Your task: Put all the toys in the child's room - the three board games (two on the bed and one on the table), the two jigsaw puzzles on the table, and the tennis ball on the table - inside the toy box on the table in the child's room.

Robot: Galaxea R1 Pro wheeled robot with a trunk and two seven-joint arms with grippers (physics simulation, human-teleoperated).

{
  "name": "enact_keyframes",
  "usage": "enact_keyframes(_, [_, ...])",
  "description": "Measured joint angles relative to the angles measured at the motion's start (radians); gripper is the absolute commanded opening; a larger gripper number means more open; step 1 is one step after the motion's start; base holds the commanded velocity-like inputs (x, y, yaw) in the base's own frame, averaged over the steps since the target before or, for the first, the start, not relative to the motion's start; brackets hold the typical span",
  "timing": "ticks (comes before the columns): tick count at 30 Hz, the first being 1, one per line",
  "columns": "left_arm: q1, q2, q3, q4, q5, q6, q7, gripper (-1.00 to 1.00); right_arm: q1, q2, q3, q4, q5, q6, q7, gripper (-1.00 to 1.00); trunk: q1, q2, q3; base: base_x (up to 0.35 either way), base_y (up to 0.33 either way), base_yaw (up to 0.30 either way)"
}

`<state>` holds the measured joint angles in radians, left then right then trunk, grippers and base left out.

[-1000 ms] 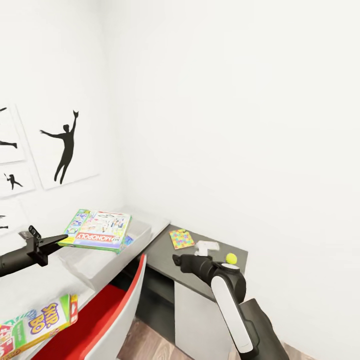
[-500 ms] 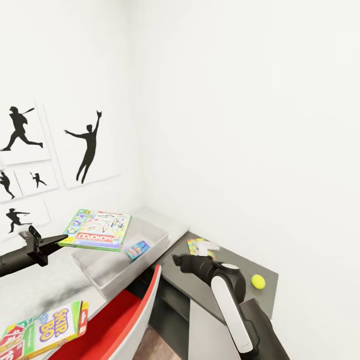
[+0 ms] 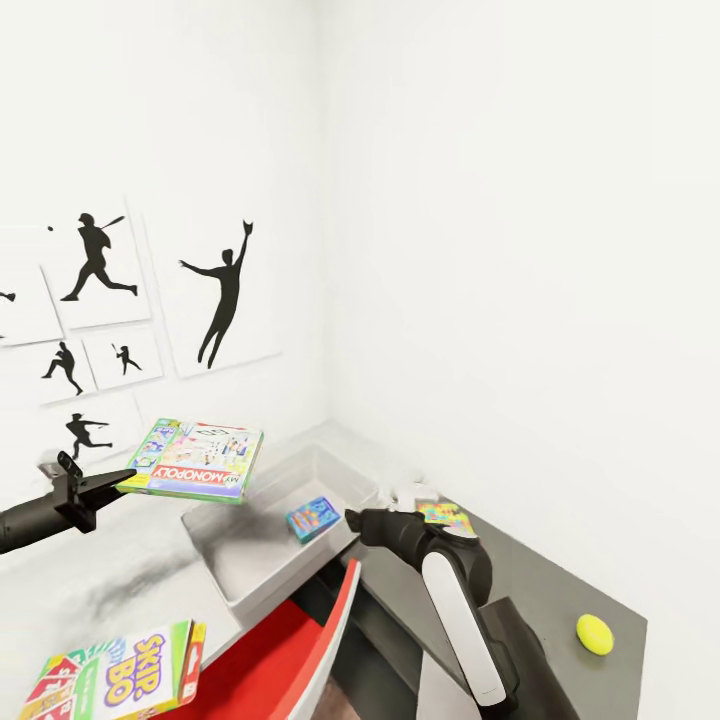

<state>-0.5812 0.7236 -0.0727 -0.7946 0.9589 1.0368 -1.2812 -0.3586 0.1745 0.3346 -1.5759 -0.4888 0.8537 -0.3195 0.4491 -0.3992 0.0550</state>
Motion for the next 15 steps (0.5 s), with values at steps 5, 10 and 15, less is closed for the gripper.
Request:
enact_keyframes(5, [0.000,0.001,0.000,0.000,0.000,0.000,0.000,-1.00,0.000,0.000,0.000,0.000,-0.001,0.000,0.000,1.00,0.000,0.000,0.000,0.246,0.000,0.289])
enact_keyframes(10, [0.000,0.000,0.000,0.000,0.000,0.000,0.000,-1.00,0.000,0.000,0.000,0.000,-0.001,0.000,0.000,1.00,0.000,0.000,0.000,0.205,0.000,0.289])
enact_keyframes(15, [0.000,0.000,0.000,0.000,0.000,0.000,0.000,-1.00,0.000,0.000,0.000,0.001,-0.001,0.000,0.000,1.00,0.000,0.000,0.000,0.058,0.068,0.289])
